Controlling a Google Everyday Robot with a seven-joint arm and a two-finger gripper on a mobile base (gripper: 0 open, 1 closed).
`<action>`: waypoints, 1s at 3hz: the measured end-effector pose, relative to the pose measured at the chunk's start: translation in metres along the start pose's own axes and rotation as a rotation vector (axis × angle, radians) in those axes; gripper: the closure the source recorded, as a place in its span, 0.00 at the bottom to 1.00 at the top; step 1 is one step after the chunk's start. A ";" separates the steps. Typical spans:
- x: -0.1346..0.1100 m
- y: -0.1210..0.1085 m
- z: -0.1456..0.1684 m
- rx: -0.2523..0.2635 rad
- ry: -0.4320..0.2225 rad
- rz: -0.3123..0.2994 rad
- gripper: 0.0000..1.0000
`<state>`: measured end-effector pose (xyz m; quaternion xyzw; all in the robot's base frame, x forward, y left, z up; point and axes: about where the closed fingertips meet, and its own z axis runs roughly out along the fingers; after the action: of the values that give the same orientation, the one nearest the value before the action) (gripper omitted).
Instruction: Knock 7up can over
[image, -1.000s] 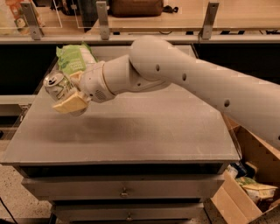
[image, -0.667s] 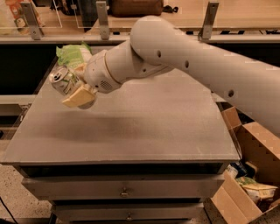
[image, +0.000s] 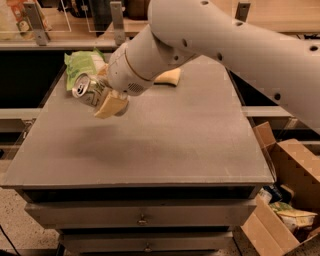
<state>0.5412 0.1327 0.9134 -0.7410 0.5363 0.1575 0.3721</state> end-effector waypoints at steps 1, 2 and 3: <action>0.013 0.009 -0.004 -0.034 0.141 -0.092 1.00; 0.025 0.015 -0.006 -0.055 0.238 -0.159 1.00; 0.033 0.021 -0.006 -0.077 0.314 -0.216 1.00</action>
Offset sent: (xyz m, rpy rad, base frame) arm -0.0037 -0.0403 -0.0254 -0.3908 -0.1684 0.0701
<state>0.5336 0.1026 0.8885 -0.8234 0.4986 0.0194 0.2702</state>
